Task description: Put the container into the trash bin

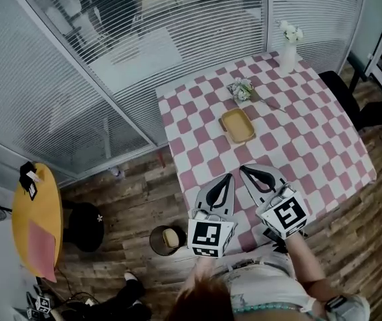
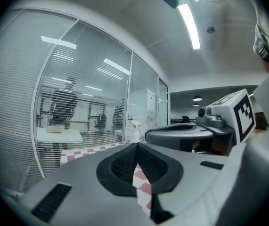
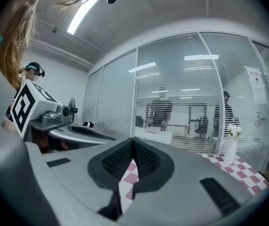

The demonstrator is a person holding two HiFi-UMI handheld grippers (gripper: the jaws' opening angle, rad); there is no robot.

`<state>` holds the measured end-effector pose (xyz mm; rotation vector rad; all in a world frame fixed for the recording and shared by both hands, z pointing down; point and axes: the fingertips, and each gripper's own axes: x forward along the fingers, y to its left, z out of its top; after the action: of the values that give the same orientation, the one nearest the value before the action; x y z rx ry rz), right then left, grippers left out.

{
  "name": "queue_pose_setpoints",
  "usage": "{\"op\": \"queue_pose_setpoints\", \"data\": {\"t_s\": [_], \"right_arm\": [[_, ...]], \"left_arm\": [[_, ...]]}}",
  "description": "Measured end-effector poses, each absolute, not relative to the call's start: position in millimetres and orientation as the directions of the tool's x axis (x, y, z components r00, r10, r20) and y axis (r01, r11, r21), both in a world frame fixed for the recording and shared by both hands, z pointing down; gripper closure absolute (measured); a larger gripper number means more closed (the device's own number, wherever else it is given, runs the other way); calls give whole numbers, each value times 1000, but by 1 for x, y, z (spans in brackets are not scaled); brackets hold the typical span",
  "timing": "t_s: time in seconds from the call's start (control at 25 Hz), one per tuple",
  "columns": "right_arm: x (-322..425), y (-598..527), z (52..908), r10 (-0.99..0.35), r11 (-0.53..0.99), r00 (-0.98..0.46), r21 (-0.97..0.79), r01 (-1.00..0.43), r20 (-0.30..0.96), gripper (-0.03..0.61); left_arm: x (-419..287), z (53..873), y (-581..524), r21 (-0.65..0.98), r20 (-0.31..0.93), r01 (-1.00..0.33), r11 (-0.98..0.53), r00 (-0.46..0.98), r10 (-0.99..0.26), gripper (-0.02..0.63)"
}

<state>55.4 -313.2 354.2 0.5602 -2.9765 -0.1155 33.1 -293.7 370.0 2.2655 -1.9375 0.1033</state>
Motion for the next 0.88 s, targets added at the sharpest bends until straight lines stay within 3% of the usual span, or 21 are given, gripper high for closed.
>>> {"op": "queue_pose_setpoints", "data": {"t_s": [0.32, 0.88], "right_arm": [[39, -363, 394, -320, 946, -932, 120, -303, 171, 584], [17, -451, 533, -273, 962, -836, 155, -226, 476, 583]], "left_arm": [[28, 382, -316, 85, 188, -990, -111, 126, -974, 607], [-9, 406, -314, 100, 254, -994, 44, -17, -967, 607]]}}
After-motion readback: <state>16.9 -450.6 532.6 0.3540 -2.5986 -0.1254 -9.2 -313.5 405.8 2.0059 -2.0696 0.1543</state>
